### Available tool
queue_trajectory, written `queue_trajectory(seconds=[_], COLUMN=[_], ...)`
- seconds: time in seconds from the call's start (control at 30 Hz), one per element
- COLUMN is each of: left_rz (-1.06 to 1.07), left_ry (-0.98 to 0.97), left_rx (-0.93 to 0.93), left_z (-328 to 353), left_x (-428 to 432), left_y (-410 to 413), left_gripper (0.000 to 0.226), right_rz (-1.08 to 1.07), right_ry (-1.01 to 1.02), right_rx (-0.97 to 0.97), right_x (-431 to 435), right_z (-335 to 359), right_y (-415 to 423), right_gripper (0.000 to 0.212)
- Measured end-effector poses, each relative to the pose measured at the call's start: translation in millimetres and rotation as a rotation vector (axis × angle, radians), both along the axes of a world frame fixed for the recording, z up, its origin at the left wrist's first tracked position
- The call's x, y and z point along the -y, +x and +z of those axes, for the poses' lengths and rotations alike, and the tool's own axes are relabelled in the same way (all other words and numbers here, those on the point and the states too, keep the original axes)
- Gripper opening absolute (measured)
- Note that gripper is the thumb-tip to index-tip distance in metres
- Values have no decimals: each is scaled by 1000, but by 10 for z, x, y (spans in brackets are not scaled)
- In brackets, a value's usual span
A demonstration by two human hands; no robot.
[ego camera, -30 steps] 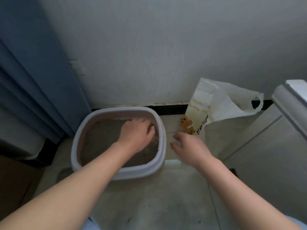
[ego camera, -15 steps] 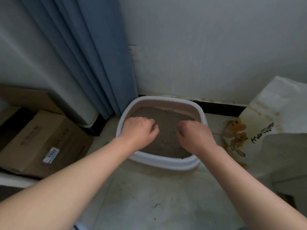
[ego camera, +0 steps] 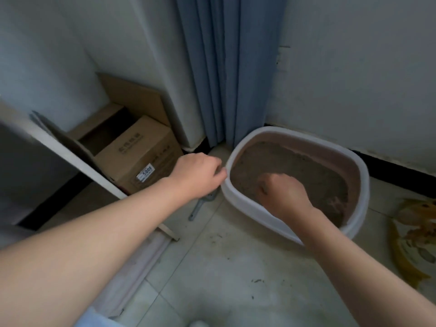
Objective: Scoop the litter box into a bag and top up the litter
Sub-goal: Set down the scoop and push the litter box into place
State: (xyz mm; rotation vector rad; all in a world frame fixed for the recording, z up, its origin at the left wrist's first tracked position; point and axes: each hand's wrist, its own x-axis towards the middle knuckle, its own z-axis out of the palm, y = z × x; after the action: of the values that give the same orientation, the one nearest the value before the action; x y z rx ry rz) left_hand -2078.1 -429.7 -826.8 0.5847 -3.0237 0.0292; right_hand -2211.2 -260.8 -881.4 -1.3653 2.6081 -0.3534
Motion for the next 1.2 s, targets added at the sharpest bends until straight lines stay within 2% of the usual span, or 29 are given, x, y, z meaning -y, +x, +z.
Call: queue_trajectory(seconds=[0.1, 0.23, 0.33, 0.47, 0.6, 0.87, 1.03, 1.2], left_rz=[23, 32, 19, -30, -46, -136, -22, -88], left_ry=[1, -28, -91, -131, -105, -62, 68, 59], left_rx=[-18, 59, 142, 170, 183, 172, 121, 128], left_z=[101, 88, 63, -5, -233, -718, -944, -1245], left_x=[20, 42, 42, 72, 116, 277, 301, 243], left_y=[209, 580, 747, 920, 1043, 978, 995, 1128], left_gripper=[41, 40, 41, 40, 37, 37, 42, 39], right_rz=[44, 133, 171, 193, 202, 201, 153, 125], right_ry=[-12, -23, -40, -73, -68, 116, 130, 155], right_rx=[17, 39, 23, 14, -22, -38, -37, -28], right_x=[178, 396, 505, 670, 705, 554, 508, 434], right_z=[24, 74, 94, 109, 20, -302, -439, -616], right_y=[142, 411, 588, 711, 776, 767, 790, 958], right_gripper=[25, 19, 29, 26, 26, 26, 26, 23])
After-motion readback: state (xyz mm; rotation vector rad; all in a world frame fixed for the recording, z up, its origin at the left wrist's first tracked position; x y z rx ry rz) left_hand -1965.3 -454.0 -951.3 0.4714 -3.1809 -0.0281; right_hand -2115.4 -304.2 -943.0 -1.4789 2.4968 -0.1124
